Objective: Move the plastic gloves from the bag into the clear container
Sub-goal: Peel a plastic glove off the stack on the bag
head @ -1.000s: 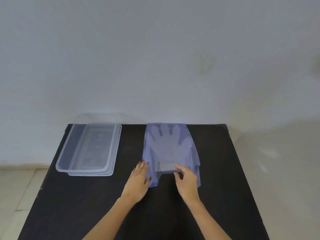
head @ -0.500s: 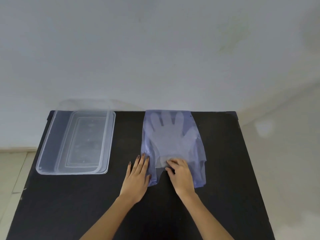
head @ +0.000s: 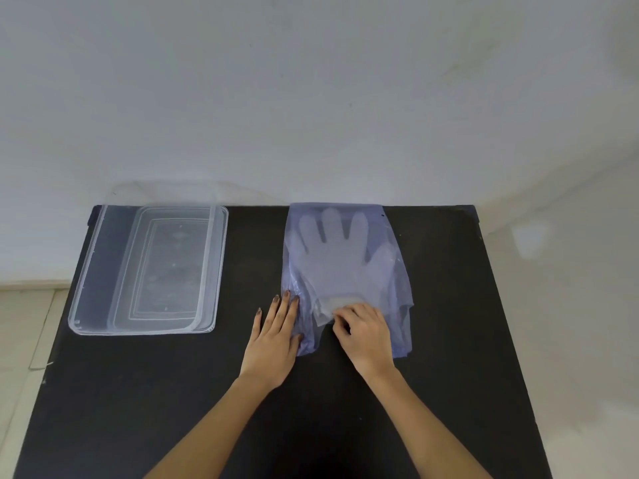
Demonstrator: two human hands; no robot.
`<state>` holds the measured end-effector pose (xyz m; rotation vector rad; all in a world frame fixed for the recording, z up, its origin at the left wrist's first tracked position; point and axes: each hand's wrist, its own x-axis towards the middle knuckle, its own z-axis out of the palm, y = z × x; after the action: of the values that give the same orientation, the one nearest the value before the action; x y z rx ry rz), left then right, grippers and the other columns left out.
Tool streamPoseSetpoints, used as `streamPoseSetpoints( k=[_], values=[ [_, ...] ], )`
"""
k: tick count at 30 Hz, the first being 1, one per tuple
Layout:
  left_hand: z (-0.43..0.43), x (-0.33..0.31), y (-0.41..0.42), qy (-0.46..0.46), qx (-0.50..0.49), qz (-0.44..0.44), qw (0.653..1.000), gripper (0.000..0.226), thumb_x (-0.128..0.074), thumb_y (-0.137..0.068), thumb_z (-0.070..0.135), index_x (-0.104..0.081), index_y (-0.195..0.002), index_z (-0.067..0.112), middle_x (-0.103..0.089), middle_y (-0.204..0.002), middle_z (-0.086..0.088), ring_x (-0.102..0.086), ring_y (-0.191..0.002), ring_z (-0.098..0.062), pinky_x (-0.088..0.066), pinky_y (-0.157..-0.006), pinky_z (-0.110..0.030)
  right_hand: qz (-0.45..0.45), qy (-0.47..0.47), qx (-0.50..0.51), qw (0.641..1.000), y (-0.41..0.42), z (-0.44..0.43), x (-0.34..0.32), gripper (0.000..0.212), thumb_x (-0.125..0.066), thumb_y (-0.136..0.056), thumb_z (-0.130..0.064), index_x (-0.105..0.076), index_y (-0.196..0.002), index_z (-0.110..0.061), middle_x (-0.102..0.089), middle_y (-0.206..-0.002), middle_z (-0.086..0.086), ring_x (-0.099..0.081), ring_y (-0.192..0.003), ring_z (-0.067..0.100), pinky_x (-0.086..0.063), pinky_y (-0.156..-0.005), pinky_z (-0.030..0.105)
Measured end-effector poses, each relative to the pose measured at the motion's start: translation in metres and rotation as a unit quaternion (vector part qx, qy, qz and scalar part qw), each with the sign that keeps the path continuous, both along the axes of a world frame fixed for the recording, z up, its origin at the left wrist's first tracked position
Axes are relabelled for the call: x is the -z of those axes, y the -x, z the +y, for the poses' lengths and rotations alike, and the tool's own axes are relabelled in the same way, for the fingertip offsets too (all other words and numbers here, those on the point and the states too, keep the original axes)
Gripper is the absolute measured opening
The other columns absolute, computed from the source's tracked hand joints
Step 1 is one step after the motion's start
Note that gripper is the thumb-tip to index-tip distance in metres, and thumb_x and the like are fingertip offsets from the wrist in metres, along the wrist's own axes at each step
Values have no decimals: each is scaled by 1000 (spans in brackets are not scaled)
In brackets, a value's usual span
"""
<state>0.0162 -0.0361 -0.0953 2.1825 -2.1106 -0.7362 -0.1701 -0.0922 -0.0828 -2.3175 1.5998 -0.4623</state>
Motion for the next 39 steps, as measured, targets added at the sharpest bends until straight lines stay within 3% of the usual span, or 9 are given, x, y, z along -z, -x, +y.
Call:
streamPoseSetpoints(
  k=[6, 10, 16, 25, 29, 31, 33, 36, 39],
  values=[
    [-1, -3, 2, -15, 0, -7, 1000, 70, -28, -99, 43, 20, -147, 25, 24, -155, 5, 19, -145, -17, 10, -116, -38, -11, 66, -59, 996, 19, 24, -4, 12, -62, -82, -20, -72, -87, -18, -68, -84, -4, -63, -80, 12, -45, -75, 23],
    [-1, -5, 4, -31, -2, -19, 999, 70, -25, -99, 43, 25, -144, 25, 28, -153, 4, 20, -145, -17, 9, -117, -39, -4, 42, -84, 996, 30, 46, -6, 13, -68, -79, -21, -73, -91, -19, -70, -90, -5, -65, -84, 10, -55, -76, 28],
    [-2, -6, 4, -37, 0, -13, 999, 72, -29, -99, 42, 23, -145, 24, 23, -156, 4, 15, -146, -17, 5, -118, -42, -20, 11, -60, 998, 38, 74, -11, 15, -76, -76, -17, -75, -91, -18, -70, -90, -5, -66, -85, 10, -56, -80, 26],
    [1, -2, 6, 0, -38, 49, 998, 70, -39, -98, 30, 4, -152, 28, 9, -162, 0, 6, -149, -19, -3, -121, -49, -81, 19, -34, 996, 48, 114, -19, 13, -72, -78, -16, -76, -90, -17, -69, -88, -3, -63, -84, 9, -54, -80, 22],
    [23, -24, 17, 87, -112, 148, 979, 61, -48, -96, 21, -21, -149, 31, -11, -161, -2, -25, -143, -20, -26, -116, -42, -94, 28, -50, 994, 49, 133, -21, 13, -70, -80, -18, -76, -92, -16, -70, -89, -1, -62, -86, 7, -55, -82, 21],
    [50, -36, 28, 122, -171, 175, 962, 46, -49, -96, 21, -39, -140, 26, -44, -146, -5, -50, -127, -19, -45, -105, -42, -100, 33, -63, 992, 48, 143, -21, 13, -68, -82, -18, -76, -92, -15, -70, -89, -1, -60, -87, 7, -55, -81, 22],
    [77, -47, 43, 107, -254, 242, 931, 32, -49, -96, 22, -49, -127, 29, -65, -111, -2, -64, -98, -15, -56, -86, -41, -93, 37, -70, 992, 46, 153, -20, 14, -64, -84, -18, -76, -91, -15, -70, -88, -2, -57, -86, 6, -54, -79, 22],
    [104, -56, 65, 28, -354, 362, 862, 28, -55, -93, 28, -49, -121, 34, -69, -89, 0, -68, -82, -11, -57, -77, -30, -80, 31, -81, 993, 44, 169, -17, 15, -62, -85, -19, -75, -92, -16, -70, -88, -3, -58, -87, 7, -51, -81, 22],
    [116, -51, 77, 1, -366, 375, 852, 38, -66, -87, 29, -47, -120, 32, -69, -83, 1, -68, -75, -7, -53, -60, -13, -69, 17, -85, 994, 45, 186, -11, 14, -65, -83, -19, -75, -94, -18, -71, -90, -4, -64, -87, 9, -54, -84, 23]
  ],
)
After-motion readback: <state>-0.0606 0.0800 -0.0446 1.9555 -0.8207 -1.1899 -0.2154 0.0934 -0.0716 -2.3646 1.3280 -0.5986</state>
